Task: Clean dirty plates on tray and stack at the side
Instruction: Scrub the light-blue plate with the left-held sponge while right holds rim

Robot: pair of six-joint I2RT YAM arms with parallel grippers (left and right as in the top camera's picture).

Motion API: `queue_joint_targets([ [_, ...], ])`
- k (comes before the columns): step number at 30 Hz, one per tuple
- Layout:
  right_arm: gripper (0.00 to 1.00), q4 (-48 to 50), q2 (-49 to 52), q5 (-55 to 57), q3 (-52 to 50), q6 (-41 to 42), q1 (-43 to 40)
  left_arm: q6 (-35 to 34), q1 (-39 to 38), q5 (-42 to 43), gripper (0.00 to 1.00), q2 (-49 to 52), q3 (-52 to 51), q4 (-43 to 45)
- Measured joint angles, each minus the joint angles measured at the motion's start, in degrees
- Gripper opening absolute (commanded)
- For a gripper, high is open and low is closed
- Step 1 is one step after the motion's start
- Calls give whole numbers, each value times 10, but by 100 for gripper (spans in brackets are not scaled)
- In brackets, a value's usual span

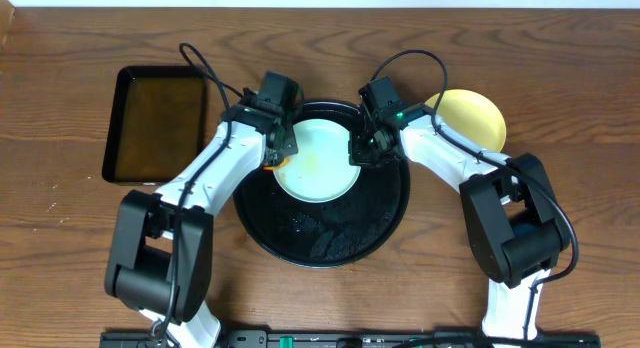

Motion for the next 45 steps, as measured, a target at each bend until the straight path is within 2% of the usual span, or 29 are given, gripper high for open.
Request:
queue_joint_targets([
  [6,1,0,0,0,0,0,0,-12,-10,113,7,0,-4,55],
  [15,1,-1,0,0,0,0,0,-57,-61,155,7,23,-7,69],
  [25,1,-3,0,0,1,0,0,-64,-54,137,8,68,-9,59],
  [29,1,-3,0,0,1,0,0,-43,-54,125,8,68,-9,36],
  [35,1,-3,0,0,1,0,0,-17,-55,48,8,65,-4,-23],
  [45,1,-3,0,0,1,0,0,60,-56,-72,8,65,0,-32],
])
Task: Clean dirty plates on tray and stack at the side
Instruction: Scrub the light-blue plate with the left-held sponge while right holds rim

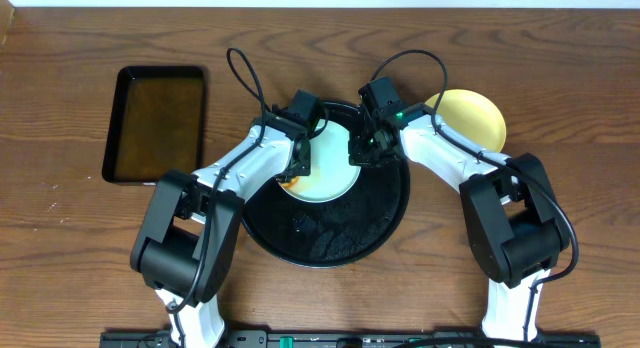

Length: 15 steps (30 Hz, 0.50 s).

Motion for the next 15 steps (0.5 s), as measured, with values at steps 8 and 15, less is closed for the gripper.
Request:
queue_joint_targets([
  [8,1,0,0,0,0,0,0,39,-1,-95,7,-4,26,-3],
  [15,1,0,0,0,0,0,0,24,6,-28,7,-63,26,12],
])
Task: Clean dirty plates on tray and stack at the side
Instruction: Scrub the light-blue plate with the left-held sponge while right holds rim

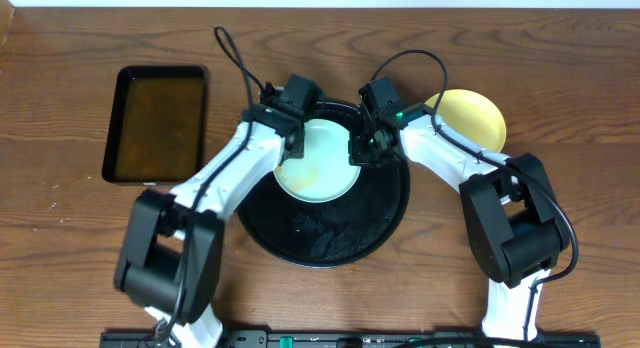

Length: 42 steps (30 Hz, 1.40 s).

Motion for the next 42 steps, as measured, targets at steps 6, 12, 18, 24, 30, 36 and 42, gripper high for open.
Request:
queue_joint_targets([
  [6,1,0,0,0,0,0,0,-33,-3,166,8,1,-2,72],
  [12,1,0,0,0,0,0,0,-74,-5,229,7,53,-3,90],
  [18,1,-2,0,1,0,0,0,-90,9,255,8,97,-5,100],
  [24,1,-3,0,1,1,0,0,-90,28,257,7,98,-4,90],
  [30,1,-3,0,1,1,0,0,-84,60,215,7,98,5,47],
  [36,1,-2,0,0,1,0,0,-59,64,160,7,96,14,1],
  [42,1,0,2,-11,2,0,5,-46,57,110,7,79,14,-30],
])
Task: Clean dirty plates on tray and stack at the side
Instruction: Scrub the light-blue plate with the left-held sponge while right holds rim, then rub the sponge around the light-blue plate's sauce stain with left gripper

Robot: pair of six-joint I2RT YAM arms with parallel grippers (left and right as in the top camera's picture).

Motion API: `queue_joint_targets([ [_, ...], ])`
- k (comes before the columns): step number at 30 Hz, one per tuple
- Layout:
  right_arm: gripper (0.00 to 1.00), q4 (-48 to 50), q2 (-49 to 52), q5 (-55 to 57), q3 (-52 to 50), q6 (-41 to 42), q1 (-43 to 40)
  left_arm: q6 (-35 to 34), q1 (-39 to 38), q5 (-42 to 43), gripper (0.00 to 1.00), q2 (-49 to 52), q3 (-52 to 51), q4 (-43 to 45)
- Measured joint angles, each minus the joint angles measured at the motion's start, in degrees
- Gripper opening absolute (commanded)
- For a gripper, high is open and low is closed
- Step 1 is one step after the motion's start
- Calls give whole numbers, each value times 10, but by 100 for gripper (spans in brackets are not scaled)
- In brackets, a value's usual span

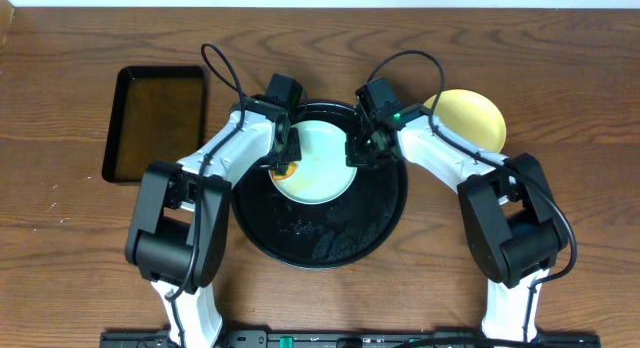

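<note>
A pale green plate [318, 160] with a yellowish smear lies in the back half of the round black tray [320, 233]. My left gripper [284, 164] is at the plate's left edge, shut on a small orange sponge [283, 172] that touches the plate. Opposite it, my right gripper [354, 152] sits at the plate's right rim and appears shut on it. The fingertips of both are largely hidden under the wrists.
A yellow plate [472, 118] lies on the table to the right of the round tray, partly under the right arm. A rectangular black tray [158, 123] stands at the left. Both arms reach in from the front edge.
My left gripper has moved from the plate's upper left rim down to its left edge, and the orange sponge now shows below it. The right gripper stays at the right rim.
The left gripper with the orange sponge was first at the plate's left edge, then further in over the plate's left part, then at its upper left rim, and is now back at the left edge. All along the right gripper held the right rim.
</note>
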Motion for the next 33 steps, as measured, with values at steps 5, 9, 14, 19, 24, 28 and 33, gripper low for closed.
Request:
queue_joint_targets([
  [5,0,-6,0,0,0,0,-1,4,12,-72,7,-56,-2,-5],
  [9,1,-7,0,0,0,0,-2,1,24,-104,8,-94,-2,-7],
  [14,1,-7,0,0,0,0,-2,-5,23,-29,7,-94,-8,6],
  [19,1,-7,0,0,0,0,-2,-21,12,80,8,-81,-12,23],
  [24,1,-7,0,0,0,0,-2,-49,-10,124,7,-42,-13,38],
  [28,1,-7,0,0,0,0,-2,-70,-27,137,8,-7,-16,36],
  [33,1,-7,0,0,0,0,-2,-62,-27,141,8,0,-17,19],
])
